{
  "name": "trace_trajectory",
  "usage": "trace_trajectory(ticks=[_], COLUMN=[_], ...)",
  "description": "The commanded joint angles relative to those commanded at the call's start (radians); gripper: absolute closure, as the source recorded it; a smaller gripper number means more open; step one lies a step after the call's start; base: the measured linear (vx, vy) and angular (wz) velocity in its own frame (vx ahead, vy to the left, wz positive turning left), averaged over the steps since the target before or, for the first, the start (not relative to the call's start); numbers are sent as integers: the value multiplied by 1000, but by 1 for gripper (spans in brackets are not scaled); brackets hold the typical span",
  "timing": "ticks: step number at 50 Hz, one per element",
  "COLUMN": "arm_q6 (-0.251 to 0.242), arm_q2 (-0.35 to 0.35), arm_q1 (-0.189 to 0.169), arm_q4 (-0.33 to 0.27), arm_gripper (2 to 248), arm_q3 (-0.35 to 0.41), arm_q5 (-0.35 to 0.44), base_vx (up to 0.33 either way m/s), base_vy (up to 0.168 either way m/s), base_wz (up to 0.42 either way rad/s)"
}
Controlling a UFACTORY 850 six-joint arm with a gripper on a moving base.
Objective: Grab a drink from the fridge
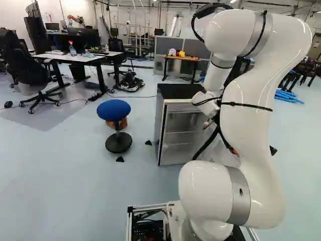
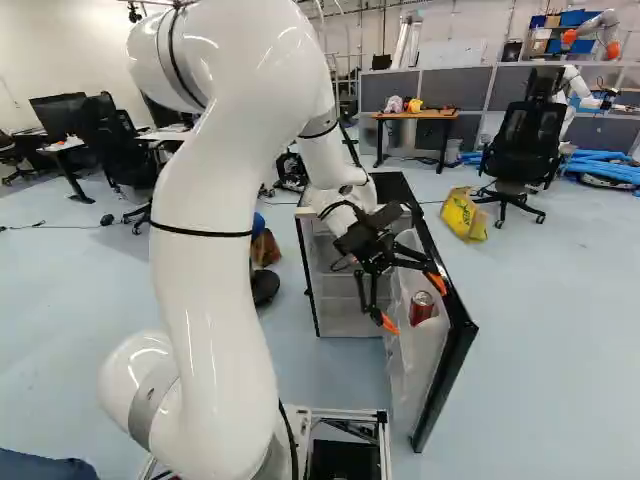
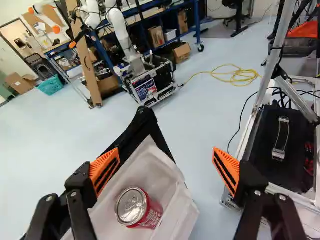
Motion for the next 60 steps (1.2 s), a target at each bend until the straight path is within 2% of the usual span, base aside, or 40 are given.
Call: trace_trajectory(ticks=[28, 60], arm_q6=[0, 0], arm_q2=[-43, -99], arm_q1=[-97, -188], arm_q4=[-63, -140], arm_gripper=[3, 3], arm_q3=[-99, -214], arm_q5=[-38, -93], base_vx=[0, 0], base_vy=[0, 0], base_wz=[0, 0])
